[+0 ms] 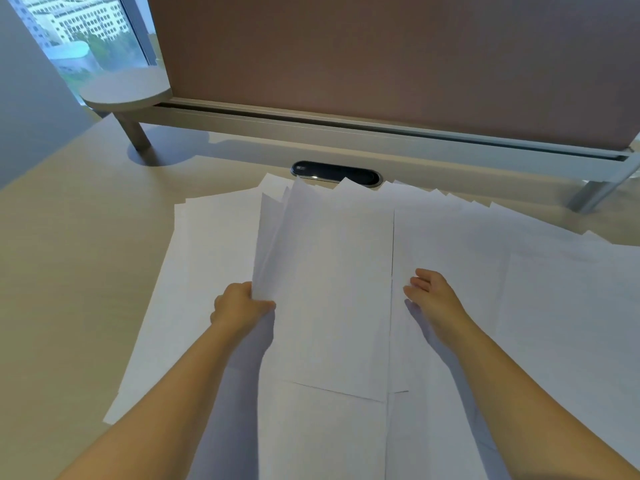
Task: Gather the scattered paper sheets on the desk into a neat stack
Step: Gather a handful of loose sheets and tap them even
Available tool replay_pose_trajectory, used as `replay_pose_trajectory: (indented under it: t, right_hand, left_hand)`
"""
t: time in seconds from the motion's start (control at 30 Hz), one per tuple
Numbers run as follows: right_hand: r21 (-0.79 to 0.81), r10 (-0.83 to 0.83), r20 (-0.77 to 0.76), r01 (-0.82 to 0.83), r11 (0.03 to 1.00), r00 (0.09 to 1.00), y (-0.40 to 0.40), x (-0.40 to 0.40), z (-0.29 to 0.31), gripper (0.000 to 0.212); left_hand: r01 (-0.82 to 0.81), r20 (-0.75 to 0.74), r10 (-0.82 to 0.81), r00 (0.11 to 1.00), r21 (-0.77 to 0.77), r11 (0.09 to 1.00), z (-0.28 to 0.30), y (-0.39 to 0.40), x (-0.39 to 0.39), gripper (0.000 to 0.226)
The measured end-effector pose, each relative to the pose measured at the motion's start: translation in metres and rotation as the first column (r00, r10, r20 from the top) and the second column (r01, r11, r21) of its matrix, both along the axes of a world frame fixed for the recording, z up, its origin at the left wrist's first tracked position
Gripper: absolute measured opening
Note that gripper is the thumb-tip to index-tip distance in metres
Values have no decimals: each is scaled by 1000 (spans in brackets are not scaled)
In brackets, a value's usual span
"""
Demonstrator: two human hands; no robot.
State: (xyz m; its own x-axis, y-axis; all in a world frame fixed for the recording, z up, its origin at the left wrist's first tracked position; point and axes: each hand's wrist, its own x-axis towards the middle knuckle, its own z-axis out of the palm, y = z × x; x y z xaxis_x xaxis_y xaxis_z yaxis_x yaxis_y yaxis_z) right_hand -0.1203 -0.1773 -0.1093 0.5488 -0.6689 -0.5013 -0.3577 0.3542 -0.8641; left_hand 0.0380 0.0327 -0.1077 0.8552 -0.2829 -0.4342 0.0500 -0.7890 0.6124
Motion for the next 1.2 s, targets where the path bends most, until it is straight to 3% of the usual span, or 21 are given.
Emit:
replay_pose_trajectory:
  t: [0.07, 0.13, 0.23, 0.3, 0.4, 0.5, 0.6, 0.7, 0.77, 0.87, 1.07, 1.2]
  right_hand:
    - [31, 41, 22, -42, 999, 999, 4, 9, 1, 41]
    - [23, 10, 20, -10, 1000, 1000, 8, 15, -1, 43]
    - [-87, -118, -63, 112, 990, 991, 5, 22, -7, 55]
    - [-78, -158, -121, 149, 986, 980, 2, 29, -9, 60]
    - [-25, -101, -181, 98, 995, 978, 10, 38, -9, 62]
    - [17, -62, -222, 67, 998, 973, 25, 51, -11, 52]
    - [-10, 3, -290, -6, 1000, 957, 29, 59, -12, 43]
    - [-49, 106, -358, -132, 990, 928, 32, 57, -9, 17]
    - [-122, 100, -318, -145, 982, 943, 35, 53, -8, 11]
    - [-232, 30, -173, -70, 970, 985, 37, 42, -2, 22]
    - [-435, 35, -237, -138, 890, 971, 19, 8, 12, 11]
    - [-288, -42, -60, 23, 957, 997, 13, -13, 21, 13]
  left_hand:
    - [25, 1, -25, 1000, -24, 999, 0, -1, 2, 15]
    - [20, 31, -20, 999, -1, 1000, -1, -4, 5, 4]
    - [-2, 119, -18, 993, 165, 986, -5, -5, 15, 29]
    - [-3, 120, -22, 992, 206, 979, -5, -6, 20, 41]
    - [-27, 73, 18, 997, 125, 992, -6, -12, 24, 51]
    - [-79, -56, 76, 996, -48, 996, -6, -18, 29, 57]
    - [-98, -96, 88, 992, -107, 989, -4, -13, 31, 65]
    - [-169, -154, 149, 977, -128, 977, -4, 3, 32, 64]
    - [-198, -238, 158, 958, -155, 968, -3, 12, 30, 43]
    - [-119, -301, 56, 952, -198, 973, 3, 13, 13, 21]
    - [-65, -268, -15, 963, -288, 955, 0, -14, -30, 38]
    - [-63, -209, -15, 978, -358, 932, 10, -27, -45, 37]
